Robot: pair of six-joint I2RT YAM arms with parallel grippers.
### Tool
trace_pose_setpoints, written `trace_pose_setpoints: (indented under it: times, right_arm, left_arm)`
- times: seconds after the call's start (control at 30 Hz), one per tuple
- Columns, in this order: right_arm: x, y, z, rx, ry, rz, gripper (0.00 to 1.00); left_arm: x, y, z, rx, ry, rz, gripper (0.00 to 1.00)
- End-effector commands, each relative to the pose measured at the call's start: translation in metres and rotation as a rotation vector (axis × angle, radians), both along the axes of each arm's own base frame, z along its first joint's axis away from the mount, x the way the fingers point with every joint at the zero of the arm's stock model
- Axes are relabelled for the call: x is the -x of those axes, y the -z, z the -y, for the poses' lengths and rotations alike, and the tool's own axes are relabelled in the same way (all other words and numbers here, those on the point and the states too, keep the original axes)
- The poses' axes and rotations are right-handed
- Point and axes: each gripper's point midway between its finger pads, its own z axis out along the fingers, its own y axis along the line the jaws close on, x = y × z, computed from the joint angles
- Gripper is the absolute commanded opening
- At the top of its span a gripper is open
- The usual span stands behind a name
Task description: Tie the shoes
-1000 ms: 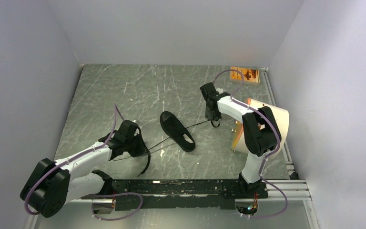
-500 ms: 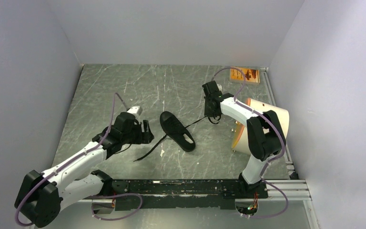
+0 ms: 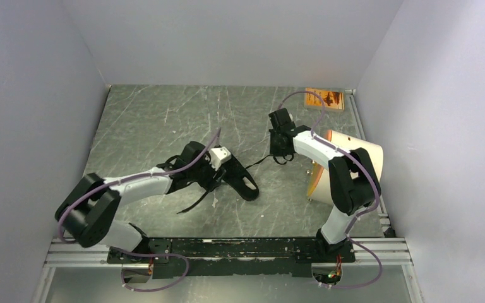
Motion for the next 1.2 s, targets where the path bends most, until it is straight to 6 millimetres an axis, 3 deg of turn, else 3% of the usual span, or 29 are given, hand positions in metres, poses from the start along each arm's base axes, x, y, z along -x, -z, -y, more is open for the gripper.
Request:
trace_pose_setpoints:
  times: [0.0,0.23,0.37,0.63,0.83,0.97,1.17]
  right_arm:
    - [-0.004,-0.012,-0.003,-0.018,-0.014,0.046,0.00]
    - [-0.003,-0.013,-0.005,-0.029,-0.021,0.048,0.00]
    - [0.001,-0.012,-0.008,-0.040,-0.029,0.041,0.00]
    - [0.023,-0.010,-0.022,-0.102,-0.055,0.001,0.00]
    - [0.034,-0.008,-0.018,-0.108,-0.036,-0.026,0.00]
    - [0.043,-0.008,-0.031,-0.159,-0.104,-0.080,0.00]
    - [0.094,0.007,-0.066,-0.333,-0.220,-0.302,0.00]
  left_arm:
    - [-0.009,-0.006,0.039,0.064,0.158,0.061,0.59]
    - [-0.020,0.003,0.049,0.109,0.082,0.058,0.54]
    - [-0.022,0.022,0.048,0.090,0.037,0.007,0.40]
    - [-0.028,0.025,0.048,0.097,-0.021,-0.006,0.06]
    - [-0.020,0.008,0.041,0.107,-0.027,0.004,0.05]
    - [-0.001,0.000,0.032,0.183,-0.065,-0.020,0.05]
    - [0.015,-0.005,0.042,0.337,-0.098,-0.098,0.05]
